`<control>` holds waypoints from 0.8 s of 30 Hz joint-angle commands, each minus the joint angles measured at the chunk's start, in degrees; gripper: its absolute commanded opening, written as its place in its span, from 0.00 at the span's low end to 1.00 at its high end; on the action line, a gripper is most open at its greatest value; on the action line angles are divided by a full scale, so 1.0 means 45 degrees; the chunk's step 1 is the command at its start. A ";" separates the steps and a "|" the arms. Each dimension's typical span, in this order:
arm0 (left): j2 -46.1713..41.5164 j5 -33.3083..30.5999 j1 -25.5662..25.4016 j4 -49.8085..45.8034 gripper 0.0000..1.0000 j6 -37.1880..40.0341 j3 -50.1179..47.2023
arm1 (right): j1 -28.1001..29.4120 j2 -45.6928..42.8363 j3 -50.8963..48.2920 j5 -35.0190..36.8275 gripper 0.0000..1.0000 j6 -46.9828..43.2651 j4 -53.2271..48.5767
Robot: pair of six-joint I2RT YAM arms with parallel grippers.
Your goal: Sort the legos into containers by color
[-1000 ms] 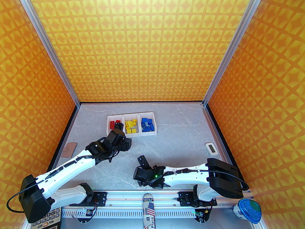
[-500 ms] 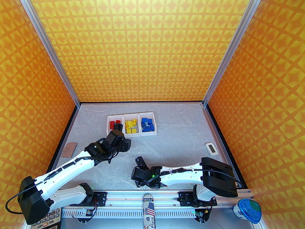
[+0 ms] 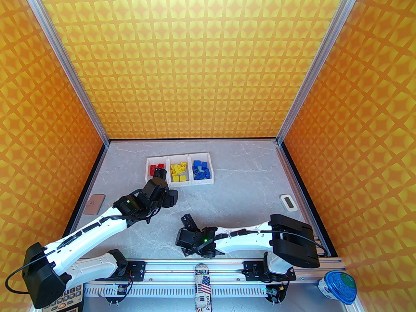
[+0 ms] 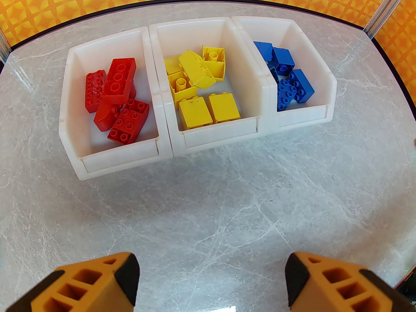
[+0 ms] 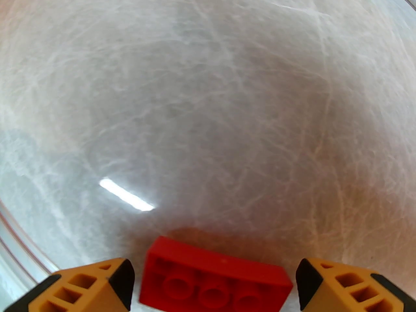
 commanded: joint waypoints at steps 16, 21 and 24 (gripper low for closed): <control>-0.0220 -0.0231 0.0084 -0.0096 0.78 0.0023 -0.0198 | 0.0147 0.0591 0.0618 0.1249 0.71 0.0795 -0.1532; -0.0229 -0.0247 0.0084 -0.0117 0.78 -0.0001 -0.0158 | 0.0100 0.0515 0.0875 0.1786 0.70 0.0146 -0.1486; -0.0249 -0.0326 0.0084 -0.0163 0.78 -0.0040 -0.0152 | -0.0160 0.0312 0.1011 0.1996 0.70 -0.0467 -0.1213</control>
